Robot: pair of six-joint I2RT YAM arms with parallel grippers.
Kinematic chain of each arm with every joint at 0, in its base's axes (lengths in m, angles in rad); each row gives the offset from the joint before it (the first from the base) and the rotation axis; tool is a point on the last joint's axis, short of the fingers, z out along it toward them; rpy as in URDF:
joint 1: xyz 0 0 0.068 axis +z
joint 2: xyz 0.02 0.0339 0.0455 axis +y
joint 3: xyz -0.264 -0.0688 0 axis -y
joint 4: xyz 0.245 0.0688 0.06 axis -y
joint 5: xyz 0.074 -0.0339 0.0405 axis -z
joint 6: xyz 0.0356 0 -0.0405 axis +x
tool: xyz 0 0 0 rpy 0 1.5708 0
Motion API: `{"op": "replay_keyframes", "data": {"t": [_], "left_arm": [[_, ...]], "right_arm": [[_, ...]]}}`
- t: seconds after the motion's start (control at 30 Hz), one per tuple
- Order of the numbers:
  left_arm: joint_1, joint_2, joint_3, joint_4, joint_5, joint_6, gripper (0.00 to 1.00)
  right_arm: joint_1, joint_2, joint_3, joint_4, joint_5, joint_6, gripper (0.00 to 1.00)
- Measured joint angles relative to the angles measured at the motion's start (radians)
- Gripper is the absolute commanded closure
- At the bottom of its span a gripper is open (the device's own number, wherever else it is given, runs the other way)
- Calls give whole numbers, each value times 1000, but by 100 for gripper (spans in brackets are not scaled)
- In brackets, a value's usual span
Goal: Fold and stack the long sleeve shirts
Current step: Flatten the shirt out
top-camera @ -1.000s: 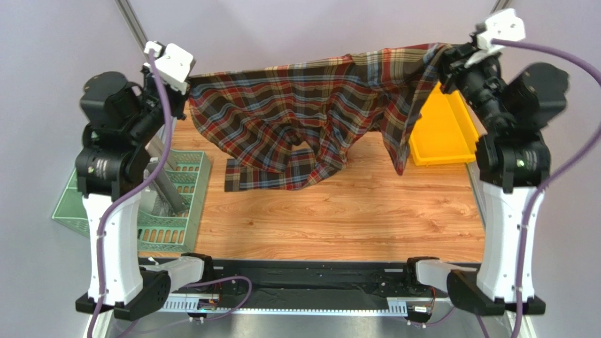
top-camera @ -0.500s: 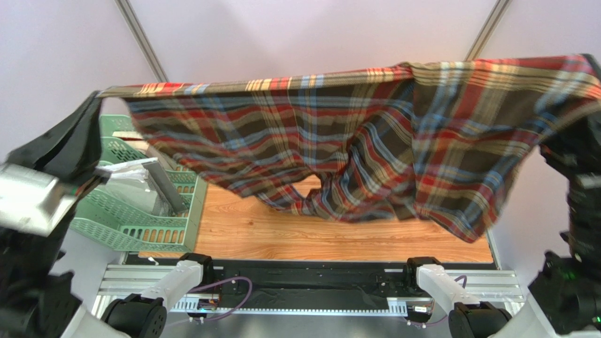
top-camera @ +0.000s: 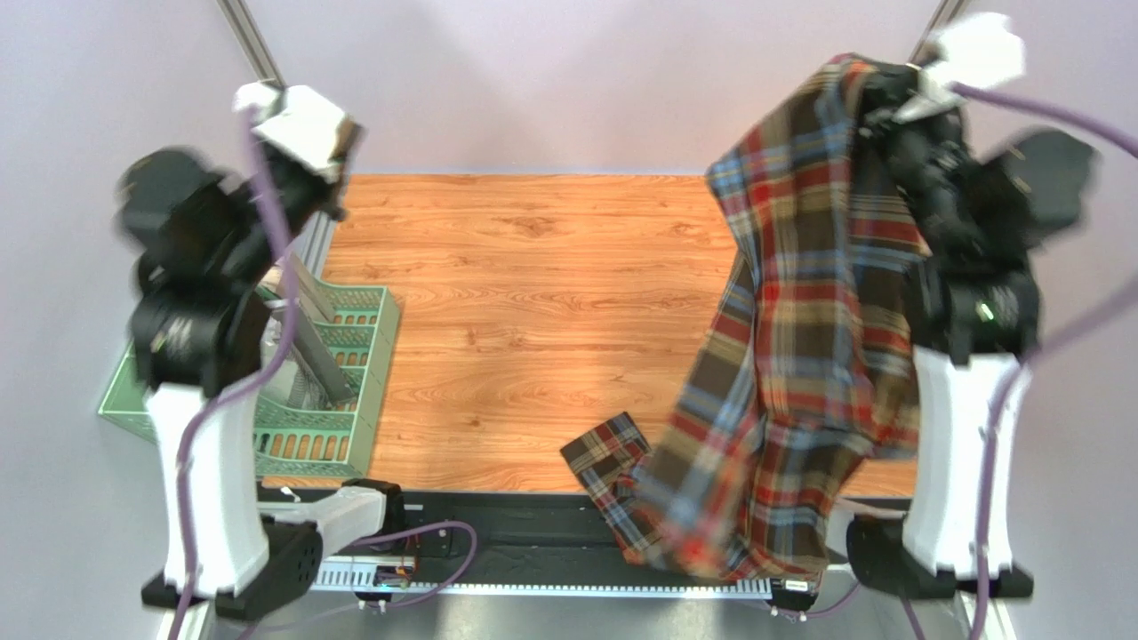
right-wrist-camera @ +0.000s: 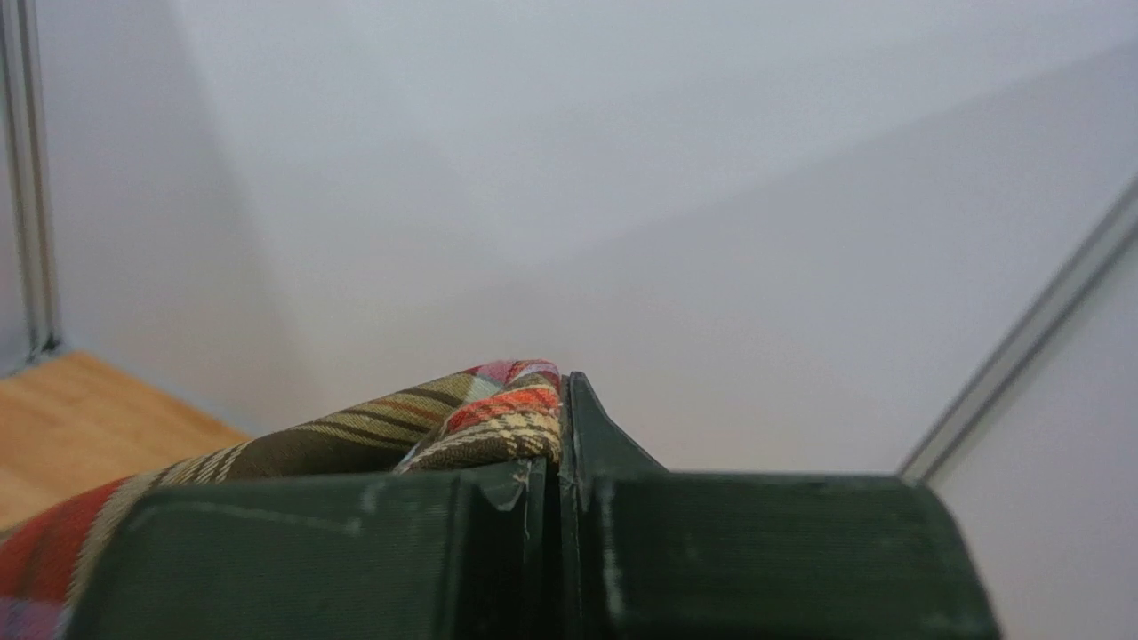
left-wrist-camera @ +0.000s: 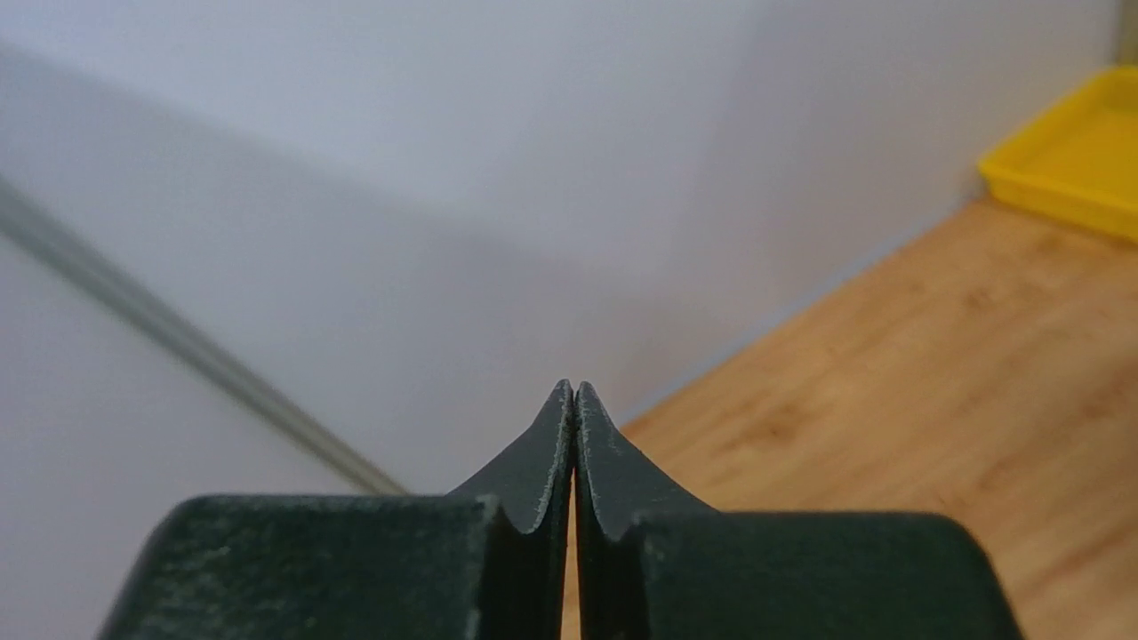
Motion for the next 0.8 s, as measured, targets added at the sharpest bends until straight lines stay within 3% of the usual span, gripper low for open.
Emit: {"op": "replay_keyframes", "data": {"t": [0.03,0.1,0.13,0.23,0.3,0.43,0.57,0.8], "left_arm": [[-2,25,-28,-15,55,2,63],[-21,72,-124,-39,153,-2,58],[-45,84,-195,-66,191,-9,50],[-150,69,-436,-97,254,-19,38],[-250,31,-638,-71,272,-56,36],[-458,16,-818,-1,312,-182,35],[-569,128,-851,158,362,-383,39],[-700,476,-882,583,416,-825,40]], "right_arm": [[2,37,-14,-8,-14,3,100],[5,85,-96,-33,-29,8,100],[5,91,-173,-40,-31,6,100],[5,35,-414,-70,-27,-9,100],[6,-27,-540,-81,-16,-17,100],[6,-162,-676,-81,3,-23,100],[6,-220,-686,-18,18,-23,100],[6,-173,-687,37,60,-26,100]]}}
